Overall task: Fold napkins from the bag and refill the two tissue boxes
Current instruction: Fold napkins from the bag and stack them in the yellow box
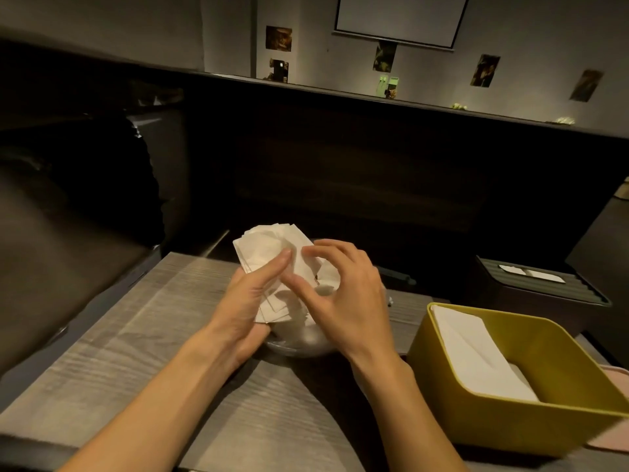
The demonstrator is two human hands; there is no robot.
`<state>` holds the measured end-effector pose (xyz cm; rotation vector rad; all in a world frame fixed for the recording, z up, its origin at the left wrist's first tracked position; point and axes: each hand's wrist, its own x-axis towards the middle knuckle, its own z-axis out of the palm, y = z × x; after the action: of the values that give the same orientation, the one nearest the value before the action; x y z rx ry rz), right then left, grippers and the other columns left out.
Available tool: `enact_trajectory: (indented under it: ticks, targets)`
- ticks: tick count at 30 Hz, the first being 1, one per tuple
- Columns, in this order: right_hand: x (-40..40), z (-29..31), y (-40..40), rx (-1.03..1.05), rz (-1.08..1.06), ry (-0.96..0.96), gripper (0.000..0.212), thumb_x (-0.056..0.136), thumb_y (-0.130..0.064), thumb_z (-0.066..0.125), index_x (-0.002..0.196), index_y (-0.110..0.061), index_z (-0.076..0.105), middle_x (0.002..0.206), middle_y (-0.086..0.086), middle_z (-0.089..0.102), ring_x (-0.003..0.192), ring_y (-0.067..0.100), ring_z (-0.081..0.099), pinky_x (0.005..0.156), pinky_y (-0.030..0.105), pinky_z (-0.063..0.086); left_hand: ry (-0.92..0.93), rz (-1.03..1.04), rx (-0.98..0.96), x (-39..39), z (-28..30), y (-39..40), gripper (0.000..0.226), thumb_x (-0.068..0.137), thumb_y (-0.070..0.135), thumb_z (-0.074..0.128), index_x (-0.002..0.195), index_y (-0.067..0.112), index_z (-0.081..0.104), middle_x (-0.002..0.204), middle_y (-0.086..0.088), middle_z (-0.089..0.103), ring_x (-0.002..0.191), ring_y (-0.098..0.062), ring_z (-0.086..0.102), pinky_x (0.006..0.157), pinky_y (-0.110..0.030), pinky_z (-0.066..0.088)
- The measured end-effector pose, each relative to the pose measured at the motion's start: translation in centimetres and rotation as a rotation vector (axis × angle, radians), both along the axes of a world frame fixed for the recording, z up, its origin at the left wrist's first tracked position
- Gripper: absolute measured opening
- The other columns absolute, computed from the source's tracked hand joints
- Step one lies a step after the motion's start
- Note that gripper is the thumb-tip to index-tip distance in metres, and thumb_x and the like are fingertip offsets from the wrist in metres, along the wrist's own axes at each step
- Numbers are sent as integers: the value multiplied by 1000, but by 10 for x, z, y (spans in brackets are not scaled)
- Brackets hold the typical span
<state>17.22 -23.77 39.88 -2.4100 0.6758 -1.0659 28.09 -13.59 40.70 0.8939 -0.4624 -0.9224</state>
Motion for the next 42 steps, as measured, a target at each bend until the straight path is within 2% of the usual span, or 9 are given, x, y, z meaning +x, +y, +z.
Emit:
enact_trajectory:
  ticks: [7,10,12,15,20,25,29,32,42]
  targets:
    - [2,1,0,30,-35,-71,17,97,-42,68,112,-38,75,141,-23,58,130,-13,38,106,10,19,8,38,22,1,-1,-2,36,98,23,65,132,13,64,121,-17,74,111,-33,73,95,-50,56]
    - [1,3,3,75,9,-199,11,101,-35,62,109,-34,70,132,-21,61,128,-4,50,107,21,38,28,35,53,3,-2,-2,34,105,31,53,131,13,65,121,-15,74,110,-32,73,93,-48,56]
    - [-2,11,9,171,123,-397,11,104,-29,53,109,-27,63,113,-18,63,109,8,62,87,31,56,34,24,75,3,-2,-1,36,107,34,47,130,13,66,119,-14,76,107,-30,74,89,-46,56]
    - [-10,21,12,308,304,-638,10,108,-13,47,107,-15,57,94,-13,63,84,8,64,65,21,52,62,-14,99,4,-1,0,40,108,36,44,130,10,65,115,-15,76,104,-30,75,92,-48,55]
    - [-6,16,3,510,145,-302,11,106,-33,58,112,-33,67,103,-11,70,94,11,71,73,34,64,17,-111,136,5,-2,0,49,105,50,42,134,17,65,125,-15,73,119,-35,68,111,-57,45]
    - [-4,10,-1,493,44,-227,38,105,-55,43,136,-37,58,102,-15,68,93,1,68,77,23,58,-9,-169,153,2,-4,-1,51,102,51,50,135,16,65,127,-17,71,119,-37,68,108,-57,47]
    - [-6,11,-8,656,171,-204,41,99,-33,51,140,-40,51,82,0,71,85,9,69,85,31,54,11,-137,207,3,-5,0,46,105,46,48,132,14,66,122,-17,74,114,-36,70,108,-55,48]
    - [-7,8,-5,578,193,-63,59,94,-13,66,141,-44,47,101,-6,66,91,8,66,70,19,55,45,-123,214,6,-5,0,46,105,45,47,134,13,64,123,-16,73,117,-36,70,110,-54,47]
    - [-1,4,7,220,31,-160,78,96,-42,70,158,-47,24,134,-22,54,114,-9,54,86,9,46,-118,-59,159,-8,-3,3,43,101,39,55,136,16,62,120,-11,75,112,-28,73,96,-49,56]
